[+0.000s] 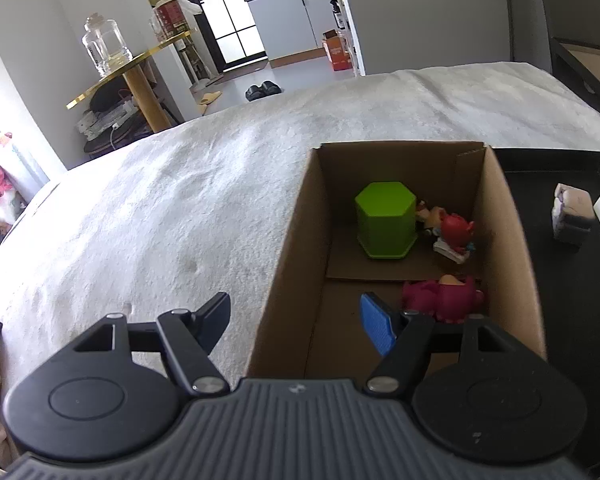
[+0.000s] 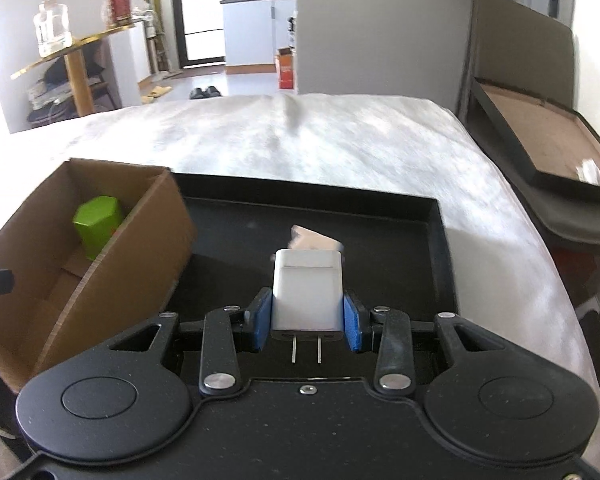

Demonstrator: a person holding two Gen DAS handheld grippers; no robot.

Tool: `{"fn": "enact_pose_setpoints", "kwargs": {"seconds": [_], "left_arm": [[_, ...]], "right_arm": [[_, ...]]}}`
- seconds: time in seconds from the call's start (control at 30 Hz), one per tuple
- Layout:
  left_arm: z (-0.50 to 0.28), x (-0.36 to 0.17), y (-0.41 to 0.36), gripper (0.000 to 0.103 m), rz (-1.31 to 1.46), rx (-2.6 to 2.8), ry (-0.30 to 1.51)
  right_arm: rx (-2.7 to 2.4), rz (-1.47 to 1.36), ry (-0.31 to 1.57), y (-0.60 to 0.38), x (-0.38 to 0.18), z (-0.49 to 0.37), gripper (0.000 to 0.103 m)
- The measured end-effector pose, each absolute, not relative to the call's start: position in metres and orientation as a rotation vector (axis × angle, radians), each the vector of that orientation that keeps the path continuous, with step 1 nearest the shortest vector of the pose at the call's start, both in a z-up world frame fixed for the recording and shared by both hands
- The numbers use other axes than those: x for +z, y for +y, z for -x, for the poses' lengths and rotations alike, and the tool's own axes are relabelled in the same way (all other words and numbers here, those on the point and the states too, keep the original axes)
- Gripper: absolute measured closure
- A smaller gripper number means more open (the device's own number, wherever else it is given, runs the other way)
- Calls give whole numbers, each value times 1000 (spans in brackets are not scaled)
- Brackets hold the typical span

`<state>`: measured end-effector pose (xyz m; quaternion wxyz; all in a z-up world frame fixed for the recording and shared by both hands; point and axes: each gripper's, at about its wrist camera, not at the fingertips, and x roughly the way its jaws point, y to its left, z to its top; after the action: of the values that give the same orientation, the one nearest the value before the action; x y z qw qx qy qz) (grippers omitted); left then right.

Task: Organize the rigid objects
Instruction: 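Lift the white charger with the right gripper and drop it into the box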

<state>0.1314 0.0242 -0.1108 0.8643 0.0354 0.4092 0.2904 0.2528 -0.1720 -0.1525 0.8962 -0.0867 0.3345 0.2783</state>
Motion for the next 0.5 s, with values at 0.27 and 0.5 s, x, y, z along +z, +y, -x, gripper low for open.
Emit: {"fn": "enact_pose_setpoints", "kwargs": {"seconds": [0.27,0.5], "left_arm": [[-124,-117,34,37,-55,600,866],[-119,-122,44,56,-27,592,873]], "right_arm": [[607,209,640,-150,-139,-241,67],[642,214,586,-129,-127,-229,67]]}}
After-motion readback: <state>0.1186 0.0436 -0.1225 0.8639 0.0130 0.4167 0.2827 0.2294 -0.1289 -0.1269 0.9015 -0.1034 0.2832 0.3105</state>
